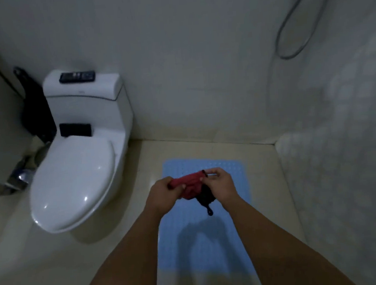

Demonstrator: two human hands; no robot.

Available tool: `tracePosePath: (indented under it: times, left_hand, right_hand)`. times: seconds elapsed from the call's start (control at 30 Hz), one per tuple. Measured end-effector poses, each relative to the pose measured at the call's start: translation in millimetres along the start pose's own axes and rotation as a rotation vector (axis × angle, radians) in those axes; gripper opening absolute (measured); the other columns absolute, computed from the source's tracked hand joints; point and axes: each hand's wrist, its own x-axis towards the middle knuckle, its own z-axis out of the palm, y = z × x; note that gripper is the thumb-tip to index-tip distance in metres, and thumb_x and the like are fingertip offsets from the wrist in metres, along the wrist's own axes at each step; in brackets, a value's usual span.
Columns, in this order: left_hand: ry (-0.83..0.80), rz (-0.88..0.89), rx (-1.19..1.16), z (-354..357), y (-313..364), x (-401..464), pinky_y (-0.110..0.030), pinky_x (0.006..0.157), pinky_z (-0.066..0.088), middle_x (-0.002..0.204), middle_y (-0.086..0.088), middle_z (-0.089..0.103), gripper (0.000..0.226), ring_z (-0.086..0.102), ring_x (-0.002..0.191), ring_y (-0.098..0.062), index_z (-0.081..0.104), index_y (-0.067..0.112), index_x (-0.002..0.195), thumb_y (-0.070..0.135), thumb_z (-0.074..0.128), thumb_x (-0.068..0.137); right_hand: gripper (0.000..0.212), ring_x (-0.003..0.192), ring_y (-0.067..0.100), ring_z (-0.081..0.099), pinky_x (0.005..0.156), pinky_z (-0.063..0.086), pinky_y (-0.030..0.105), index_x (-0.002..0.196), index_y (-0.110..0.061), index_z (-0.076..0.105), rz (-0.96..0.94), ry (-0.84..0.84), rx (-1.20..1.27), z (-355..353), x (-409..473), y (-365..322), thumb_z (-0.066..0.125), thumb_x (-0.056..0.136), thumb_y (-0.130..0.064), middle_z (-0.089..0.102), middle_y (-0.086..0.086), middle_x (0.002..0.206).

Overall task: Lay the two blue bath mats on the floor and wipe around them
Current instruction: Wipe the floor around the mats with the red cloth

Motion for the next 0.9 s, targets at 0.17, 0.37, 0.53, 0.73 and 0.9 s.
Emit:
tracePosePath:
  times: [0.17,0.37,0.53,0.73,0.9]
  left_hand:
    - [-0.172,0.13,0.1,-26.2,155.2,-55.0,-0.029,0.064,0.044,0.076,-0.003,0.071,0.025,0.061,0.067,-0.013,0.071,0.013,0.08,0.035,0.078,0.09]
    - [-0.347,0.221,0.25,-35.7,250.9,-54.0,-0.031,0.068,0.042,0.081,-0.013,0.073,0.023,0.059,0.07,-0.016,0.079,0.011,0.089,0.033,0.081,0.085]
    - [-0.154,0.321,0.406,-43.3,301.4,-54.7,-0.035,0.076,0.055,0.082,-0.004,0.075,0.026,0.07,0.081,-0.023,0.073,0.015,0.084,0.04,0.067,0.086]
    - [-0.158,0.402,0.16,-50.1,368.2,-46.7,-0.034,0.093,0.046,0.13,0.003,0.059,0.047,0.051,0.118,-0.014,0.061,0.022,0.137,0.018,0.075,0.092]
    - [0.031,0.465,0.231,-50.7,406.3,-45.7,-0.048,0.076,0.054,0.083,-0.017,0.07,0.017,0.061,0.074,-0.022,0.066,0.006,0.085,0.018,0.069,0.096]
  right_hand:
    - [0.007,0.088,0.022,0.073,0.092,0.059,0.039,0.093,-0.012,0.08,-0.122,0.239,-0.068,-84.8,-82.7,-91.3,0.074,0.091,-0.008,0.078,0.005,0.091]
    - [0.019,0.079,0.005,0.066,0.07,0.05,0.006,0.108,0.003,0.076,-0.33,0.274,-0.011,-144.6,-105.0,-170.7,0.062,0.095,0.007,0.073,0.004,0.095]
    - [0.027,0.084,0.012,0.066,0.073,0.05,0.015,0.107,0.0,0.077,-0.399,0.134,0.034,-172.8,-109.1,-220.3,0.058,0.093,0.012,0.074,0.011,0.098]
    - [0.035,0.094,0.021,0.074,0.09,0.059,0.029,0.086,-0.021,0.079,-0.542,-0.136,-0.011,-201.5,-103.7,-288.7,0.064,0.09,0.011,0.078,0.01,0.097]
    - [0.02,0.067,-0.003,0.067,0.066,0.051,0.014,0.09,-0.016,0.079,-0.679,-0.077,-0.167,-241.1,-93.3,-331.7,0.074,0.087,0.004,0.074,-0.007,0.075]
